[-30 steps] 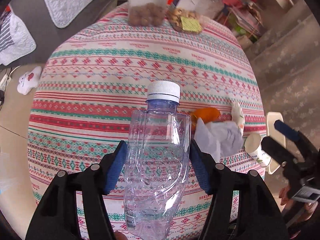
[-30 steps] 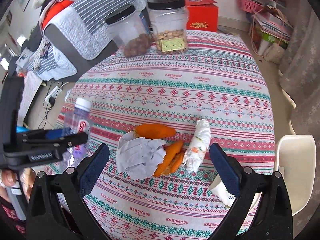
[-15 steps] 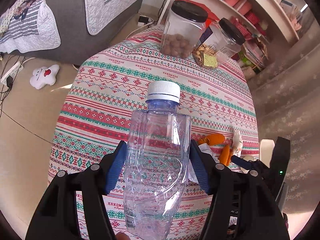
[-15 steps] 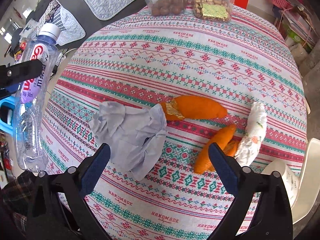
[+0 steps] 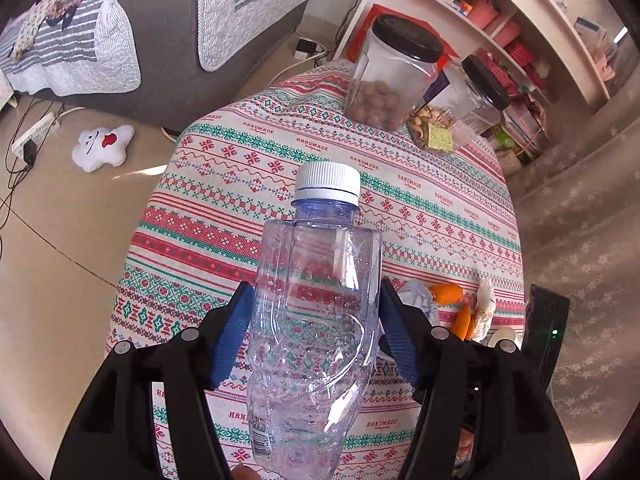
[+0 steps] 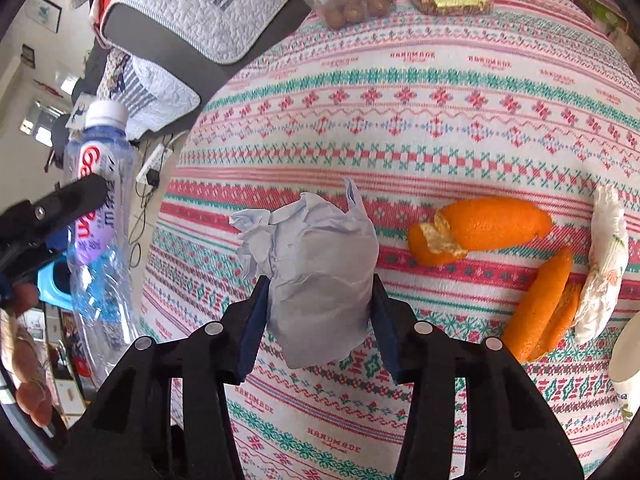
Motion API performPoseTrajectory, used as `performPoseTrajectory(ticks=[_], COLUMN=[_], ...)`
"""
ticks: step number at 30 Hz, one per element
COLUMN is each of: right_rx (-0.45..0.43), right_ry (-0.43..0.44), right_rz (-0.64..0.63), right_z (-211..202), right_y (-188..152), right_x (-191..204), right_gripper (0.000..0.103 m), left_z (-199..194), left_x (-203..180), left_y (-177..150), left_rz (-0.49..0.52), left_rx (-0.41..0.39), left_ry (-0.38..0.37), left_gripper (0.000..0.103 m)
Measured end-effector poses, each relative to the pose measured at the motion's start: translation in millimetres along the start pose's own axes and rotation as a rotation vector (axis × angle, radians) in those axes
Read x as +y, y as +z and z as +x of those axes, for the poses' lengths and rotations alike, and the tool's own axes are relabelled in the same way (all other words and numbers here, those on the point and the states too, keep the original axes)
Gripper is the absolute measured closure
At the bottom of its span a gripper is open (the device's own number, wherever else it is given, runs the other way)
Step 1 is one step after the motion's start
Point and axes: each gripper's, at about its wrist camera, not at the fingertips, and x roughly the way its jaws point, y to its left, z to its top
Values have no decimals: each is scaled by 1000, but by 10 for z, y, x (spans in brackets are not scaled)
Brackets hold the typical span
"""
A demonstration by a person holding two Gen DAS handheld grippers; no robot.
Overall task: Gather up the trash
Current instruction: 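Grasp the grey crumpled bag with right gripper while left lifts the bottle, then carry the grey bag into the white bin and release with right gripper while left carries bottle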
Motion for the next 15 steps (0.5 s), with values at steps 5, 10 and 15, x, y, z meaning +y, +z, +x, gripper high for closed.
performPoseTrajectory(ticks=[5, 10, 15], right_rx=[-193, -400, -565], right_ry=[3, -79, -223], right_rz=[19, -7, -46], right_z=[-412, -887, -1220], right_y=[223, 340, 324], right_x=[16, -10, -15], right_gripper=[57, 57, 57], left_z=[-43, -157, -371], left_x=[-40, -201, -474], left_y=[57, 115, 122], left_rz=[-9, 8, 48], left_rx=[-60, -167, -317], left_ry=[-10, -17, -25], left_gripper=[41, 41, 41])
